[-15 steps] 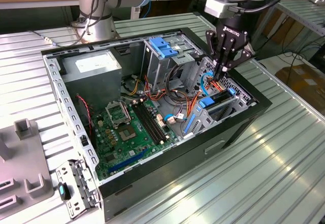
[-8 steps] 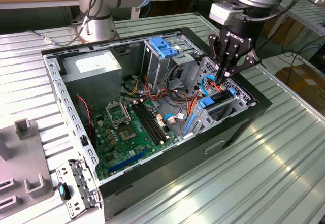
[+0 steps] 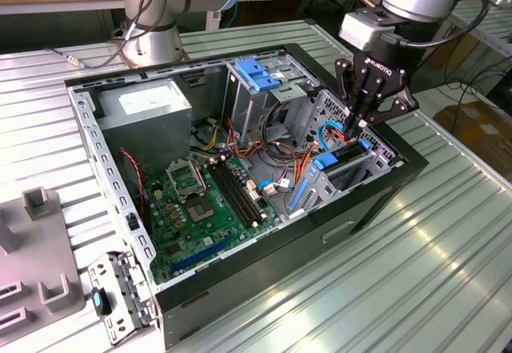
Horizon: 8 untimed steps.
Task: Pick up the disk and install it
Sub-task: 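Insert the second disk wire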
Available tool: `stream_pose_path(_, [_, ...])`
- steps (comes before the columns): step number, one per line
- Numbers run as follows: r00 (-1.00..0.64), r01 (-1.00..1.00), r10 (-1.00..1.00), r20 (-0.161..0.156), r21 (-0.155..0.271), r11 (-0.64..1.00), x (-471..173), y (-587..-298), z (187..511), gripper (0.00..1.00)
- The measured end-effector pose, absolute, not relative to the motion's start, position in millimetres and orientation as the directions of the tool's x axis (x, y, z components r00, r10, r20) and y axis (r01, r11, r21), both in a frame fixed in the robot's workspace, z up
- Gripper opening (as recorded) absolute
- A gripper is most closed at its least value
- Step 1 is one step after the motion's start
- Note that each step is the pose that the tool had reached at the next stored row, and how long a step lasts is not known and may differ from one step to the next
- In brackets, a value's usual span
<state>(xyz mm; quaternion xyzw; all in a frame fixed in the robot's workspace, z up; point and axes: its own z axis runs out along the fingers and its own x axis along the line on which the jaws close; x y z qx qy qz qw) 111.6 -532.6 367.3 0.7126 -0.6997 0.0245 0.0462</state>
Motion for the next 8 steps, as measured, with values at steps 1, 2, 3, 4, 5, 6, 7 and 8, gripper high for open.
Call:
stream_pose_path(1, [0.020,-0.999,-0.995,0.100,0.031,-0.017,111.6,-533.1,367.3,0.16])
stream_pose_path(2, [0.020,-0.999,-0.995,0.100,0.031,-0.017,111.6,-533.4,367.3,0.16])
stream_pose_path(3, [0.020,-0.999,-0.995,0.100,0.031,-0.017,111.6,-533.5,367.3,0.16])
stream_pose_path(4, [0.020,-0.999,-0.995,0.100,0.031,-0.017,111.6,-533.5,367.3,0.16])
stream_pose_path(5, [0.020,-0.999,-0.995,0.100,0.031,-0.017,111.6,-533.5,367.3,0.16])
stream_pose_path(6, [0.020,-0.999,-0.995,0.100,0.031,-0.017,111.6,-533.5,367.3,0.16])
stream_pose_path(7, [0.020,-0.999,-0.995,0.100,0.031,-0.017,111.6,-533.5,367.3,0.16])
stream_pose_path(8, [0.020,-0.999,-0.995,0.100,0.031,-0.017,111.6,-533.6,367.3,0.16])
